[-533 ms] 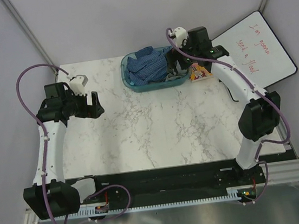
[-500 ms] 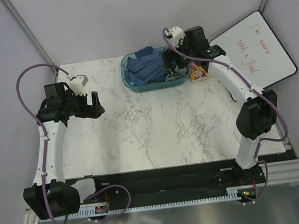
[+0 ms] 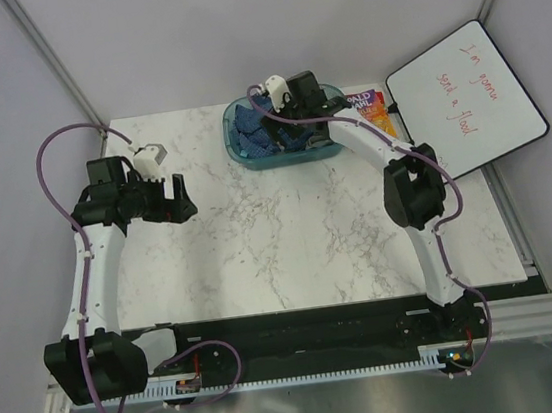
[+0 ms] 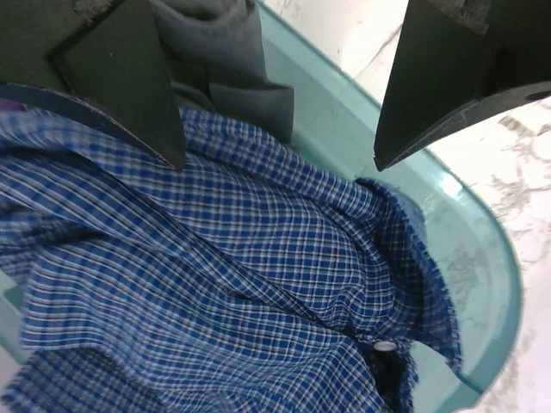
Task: Fold and stack the long sleeve shirts
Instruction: Grab the shirt from the pile, then move the shirt to the center of the board
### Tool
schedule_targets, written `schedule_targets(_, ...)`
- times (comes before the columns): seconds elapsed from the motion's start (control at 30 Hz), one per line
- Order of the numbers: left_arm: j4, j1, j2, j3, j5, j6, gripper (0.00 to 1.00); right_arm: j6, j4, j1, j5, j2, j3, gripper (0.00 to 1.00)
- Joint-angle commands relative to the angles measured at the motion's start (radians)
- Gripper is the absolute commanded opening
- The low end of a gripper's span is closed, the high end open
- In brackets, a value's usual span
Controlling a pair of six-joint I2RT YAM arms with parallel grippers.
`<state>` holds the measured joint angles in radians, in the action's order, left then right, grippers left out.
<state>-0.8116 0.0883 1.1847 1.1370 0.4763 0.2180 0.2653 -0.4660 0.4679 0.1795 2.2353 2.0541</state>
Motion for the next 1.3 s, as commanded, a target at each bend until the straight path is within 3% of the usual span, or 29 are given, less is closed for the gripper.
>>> schedule_targets(0.0, 0.006, 0.004, -0.019, -0.014, 0.027, -0.025, 1.00, 0.066, 0.061, 0.029, -0.081, 0.102, 0.104, 0.98)
schedule_targets(0.3, 0.003, 0.002, -0.030, -0.026, 0.001, -0.019, 1.00, 0.025, 0.229, 0.035, -0.271, 0.224, 0.167, 0.98)
schedule_targets(0.33, 0.002, 0.004, -0.031, -0.029, -0.004, -0.017, 1.00, 0.015, 0.242, 0.038, -0.285, 0.224, 0.164, 0.95)
schedule_targets(0.4, -0.001, 0.004, -0.036, -0.034, -0.007, -0.011, 0.99, 0.015, 0.251, 0.043, -0.282, 0.221, 0.166, 0.81)
schedule_targets(0.43, -0.004, 0.004, -0.036, -0.036, -0.011, -0.008, 1.00, 0.015, 0.248, 0.043, -0.284, 0.216, 0.170, 0.64)
schedule_targets(0.5, -0.003, 0.004, -0.040, -0.034, -0.019, -0.005, 0.99, 0.017, 0.224, 0.041, -0.267, 0.195, 0.204, 0.40)
schedule_targets(0.53, -0.003, 0.004, -0.042, -0.031, -0.031, -0.006, 1.00, 0.006, 0.210, 0.043, -0.262, 0.182, 0.225, 0.15)
schedule_targets(0.57, -0.004, 0.004, -0.046, -0.028, -0.037, -0.006, 1.00, -0.004, 0.196, 0.044, -0.252, 0.170, 0.248, 0.02)
schedule_targets(0.73, -0.017, 0.007, -0.039, 0.013, -0.028, -0.045, 1.00, -0.087, 0.178, 0.044, -0.114, -0.002, 0.345, 0.00)
schedule_targets(1.07, -0.017, 0.109, -0.002, 0.170, 0.142, -0.190, 0.99, -0.368, 0.194, 0.110, 0.159, -0.305, 0.412, 0.00)
schedule_targets(1.27, -0.001, 0.200, -0.031, 0.214, 0.226, -0.264, 0.99, -0.661, 0.417, 0.233, 0.168, -0.422, 0.426, 0.00)
